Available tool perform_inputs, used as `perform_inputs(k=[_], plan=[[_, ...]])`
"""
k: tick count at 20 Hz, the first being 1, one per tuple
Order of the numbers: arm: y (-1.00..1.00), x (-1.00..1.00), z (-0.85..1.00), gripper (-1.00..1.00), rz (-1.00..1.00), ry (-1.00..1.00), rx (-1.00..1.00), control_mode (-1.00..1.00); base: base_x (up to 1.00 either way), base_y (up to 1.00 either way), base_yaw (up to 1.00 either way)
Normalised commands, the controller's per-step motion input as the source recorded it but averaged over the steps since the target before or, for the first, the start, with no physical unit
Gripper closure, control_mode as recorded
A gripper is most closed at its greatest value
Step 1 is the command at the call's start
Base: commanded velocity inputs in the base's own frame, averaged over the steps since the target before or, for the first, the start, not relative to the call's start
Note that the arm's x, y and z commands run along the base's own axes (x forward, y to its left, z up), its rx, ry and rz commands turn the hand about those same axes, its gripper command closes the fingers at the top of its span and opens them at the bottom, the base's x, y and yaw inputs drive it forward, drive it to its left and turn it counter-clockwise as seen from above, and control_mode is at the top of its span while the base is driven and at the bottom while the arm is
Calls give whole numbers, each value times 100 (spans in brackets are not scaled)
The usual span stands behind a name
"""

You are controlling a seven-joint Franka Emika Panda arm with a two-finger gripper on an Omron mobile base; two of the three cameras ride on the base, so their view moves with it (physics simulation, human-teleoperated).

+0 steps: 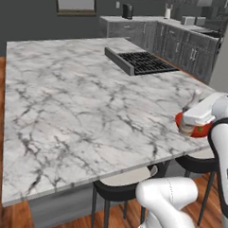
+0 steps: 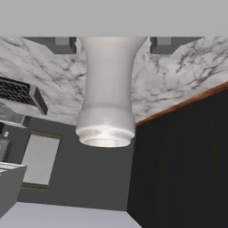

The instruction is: There is a bowl on the dining counter. Grab a lemon wedge from the fridge and place it in the bowl. Then get the liquor bottle and glass cup from the cabinet and place them next to the bowl.

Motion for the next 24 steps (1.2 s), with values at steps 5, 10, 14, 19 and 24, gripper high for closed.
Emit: perform_inputs(k=[5,10,14,19,24], plan=[[-6,0,-34,100,5,4,-8,-100,0,0,0],[-10,19,-29,100,7,3,-2,-100,0,0,0],[-11,50,-25,100,10,5,0,-100,0,0,0],[-12,41,-32,100,9,2,2,-100,0,0,0],[-11,23,-33,100,9,0,1,-100,0,0,0]])
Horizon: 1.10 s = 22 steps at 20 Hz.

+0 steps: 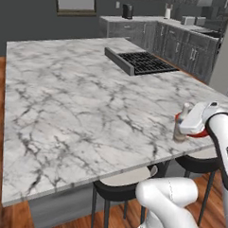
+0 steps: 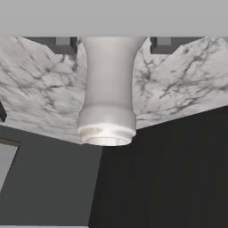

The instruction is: There is a bowl on the dining counter. Grab a lemon wedge from the fridge and place it in the bowl. Then get the liquor bottle and glass cup from the cabinet and place them next to the bowl.

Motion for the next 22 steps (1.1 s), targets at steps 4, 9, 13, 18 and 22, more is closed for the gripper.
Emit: perform_inputs(k=[4,9,13,18,22], plan=[[-8,24,-22,100,7,0,0,-100,0,0,0],[-3,35,-15,100,6,0,0,-100,0,0,0],[-5,37,-19,100,6,0,0,-100,0,0,0],[-11,26,-16,100,4,0,0,-100,0,0,0],[-14,24,-11,100,0,0,0,-100,0,0,0]])
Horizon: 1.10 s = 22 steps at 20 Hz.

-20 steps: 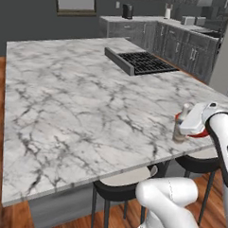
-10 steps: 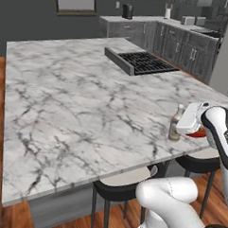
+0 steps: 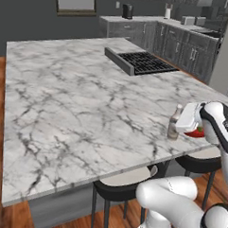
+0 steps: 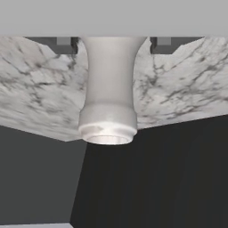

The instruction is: There is a bowl on the dining counter. Grab a lemon wedge from the fridge and place it in the bowl. Then get the liquor bottle and glass cup from the cabinet and place them next to the bowl.

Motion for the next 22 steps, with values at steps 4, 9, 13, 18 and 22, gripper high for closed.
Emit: perform_inputs(k=[4,9,13,18,22], plan=[[-12,21,-12,100,0,0,0,-100,0,0,0],[-1,18,-26,100,0,0,0,-100,0,0,0],[0,15,-29,100,0,0,0,-100,0,0,0],[-2,23,-22,100,0,0,0,-100,0,0,0],[-8,31,-14,100,0,0,0,-100,0,0,0]])
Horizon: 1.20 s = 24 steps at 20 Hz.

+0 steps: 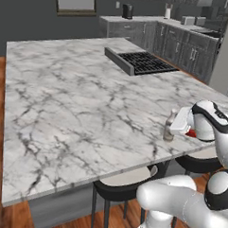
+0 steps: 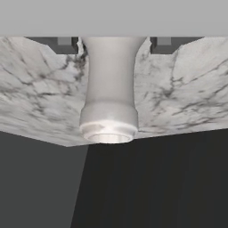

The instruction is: There is a bowl on the dining counter. Grab a lemon wedge from the fridge and place it in the bowl. Then get the liquor bottle and glass cup from the cabinet and place them next to the bowl.

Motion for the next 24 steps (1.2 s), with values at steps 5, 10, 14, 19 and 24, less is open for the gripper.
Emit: perform_inputs(k=[5,10,14,19,24], plan=[[-12,32,-17,100,0,0,0,-100,0,0,0],[-12,23,-19,100,0,0,0,-100,0,0,0],[-7,12,-27,100,1,-1,0,-100,0,0,0],[-3,16,-27,100,1,-1,0,-100,0,0,0],[-2,20,-23,100,1,-2,0,-100,0,0,0]])
